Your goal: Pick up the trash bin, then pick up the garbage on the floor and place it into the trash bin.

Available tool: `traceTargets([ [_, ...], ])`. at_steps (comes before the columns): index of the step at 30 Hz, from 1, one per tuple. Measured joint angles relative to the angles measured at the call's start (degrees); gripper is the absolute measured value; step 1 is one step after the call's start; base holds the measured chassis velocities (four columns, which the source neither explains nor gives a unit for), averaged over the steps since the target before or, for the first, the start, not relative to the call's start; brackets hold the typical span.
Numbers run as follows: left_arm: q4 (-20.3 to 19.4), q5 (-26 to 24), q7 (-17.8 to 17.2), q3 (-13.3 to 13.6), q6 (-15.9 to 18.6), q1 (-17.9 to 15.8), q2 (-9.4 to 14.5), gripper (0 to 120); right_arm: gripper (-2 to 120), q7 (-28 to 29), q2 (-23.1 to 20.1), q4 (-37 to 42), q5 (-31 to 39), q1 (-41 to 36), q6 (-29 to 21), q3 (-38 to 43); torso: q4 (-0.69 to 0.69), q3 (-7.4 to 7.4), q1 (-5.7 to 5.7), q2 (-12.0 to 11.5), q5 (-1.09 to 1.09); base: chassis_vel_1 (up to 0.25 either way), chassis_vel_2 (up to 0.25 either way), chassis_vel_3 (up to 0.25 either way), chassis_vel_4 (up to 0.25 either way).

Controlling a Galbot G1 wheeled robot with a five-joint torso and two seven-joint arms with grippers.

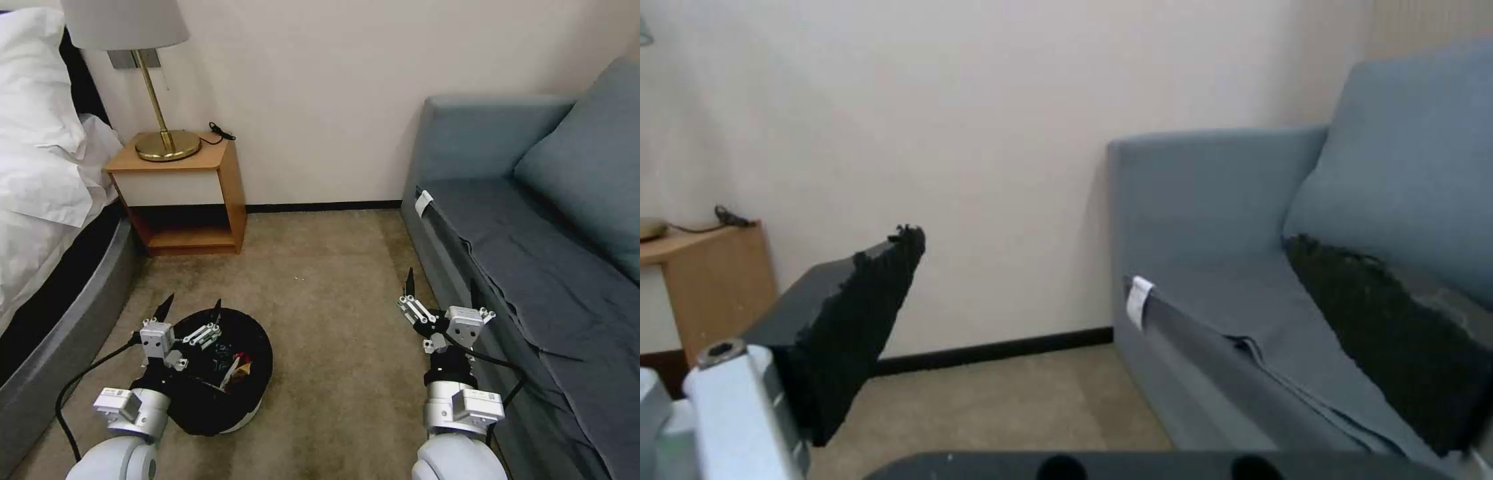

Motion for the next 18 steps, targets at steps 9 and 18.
traceTargets([
  [9, 0.00, -0.04, -0.03, -0.01, 0.00, 0.00, 0.00, 100, 100, 0.00, -0.06, -0.03, 0.09, 0.08, -0.04, -0.05, 0.00, 0.00, 0.00, 0.00, 0.00, 0.000, 0.000, 0.000, 0.000],
  [18, 0.00, -0.05, -0.03, -0.02, 0.00, -0.02, 0.00, 100, 100, 0.02, -0.09, -0.03, 0.13, 0.10, -0.09, -0.05, 0.00, 0.00, 0.00, 0.00, 0.00, 0.000, 0.000, 0.000, 0.000],
])
